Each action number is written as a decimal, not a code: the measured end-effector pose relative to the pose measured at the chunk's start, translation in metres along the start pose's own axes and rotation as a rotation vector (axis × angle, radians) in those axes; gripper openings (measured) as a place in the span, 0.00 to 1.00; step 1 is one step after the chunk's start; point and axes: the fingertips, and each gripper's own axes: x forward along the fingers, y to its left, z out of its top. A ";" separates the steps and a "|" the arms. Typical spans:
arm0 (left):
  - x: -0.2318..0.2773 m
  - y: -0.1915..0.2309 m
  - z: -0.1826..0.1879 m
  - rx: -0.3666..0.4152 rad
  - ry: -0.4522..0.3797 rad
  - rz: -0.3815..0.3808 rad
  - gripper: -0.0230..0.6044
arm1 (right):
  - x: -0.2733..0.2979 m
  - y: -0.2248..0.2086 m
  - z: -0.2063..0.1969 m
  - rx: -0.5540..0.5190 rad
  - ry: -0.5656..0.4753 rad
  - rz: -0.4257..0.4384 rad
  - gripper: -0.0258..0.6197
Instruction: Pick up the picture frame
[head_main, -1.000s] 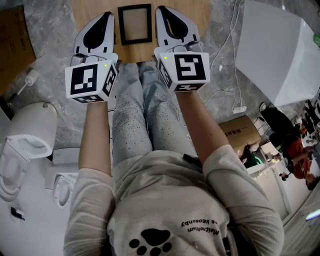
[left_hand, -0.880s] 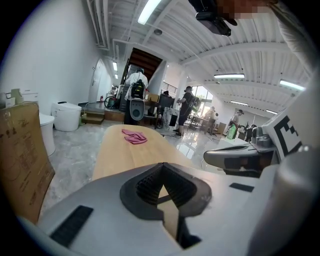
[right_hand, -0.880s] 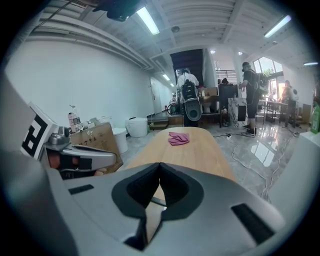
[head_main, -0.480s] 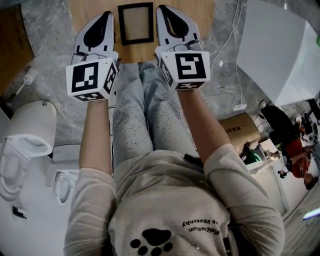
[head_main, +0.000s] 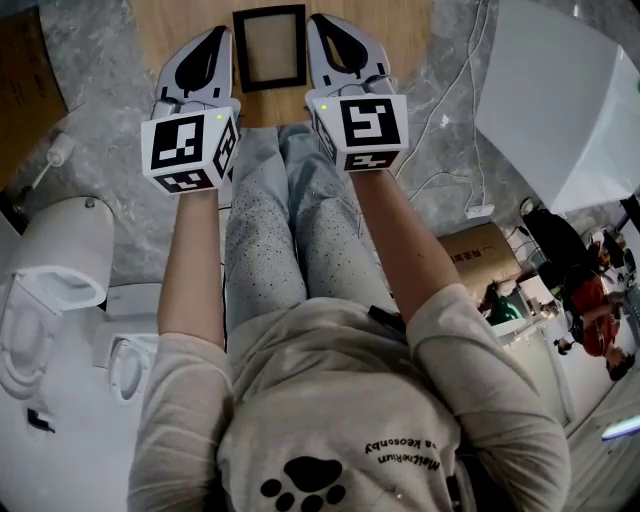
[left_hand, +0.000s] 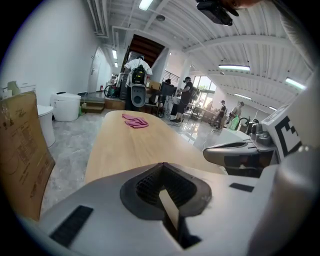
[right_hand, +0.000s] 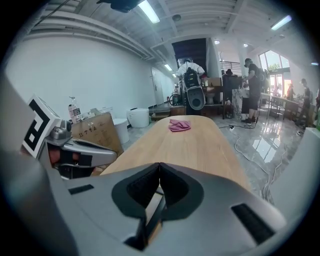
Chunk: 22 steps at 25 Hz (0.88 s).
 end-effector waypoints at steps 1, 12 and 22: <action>0.001 0.000 -0.003 -0.001 0.010 0.001 0.05 | 0.001 0.000 -0.002 0.000 0.008 0.002 0.05; 0.015 -0.003 -0.038 -0.035 0.125 -0.015 0.05 | 0.012 0.000 -0.030 0.030 0.102 0.015 0.05; 0.024 -0.002 -0.069 -0.104 0.249 -0.036 0.22 | 0.019 0.003 -0.062 0.079 0.224 0.053 0.14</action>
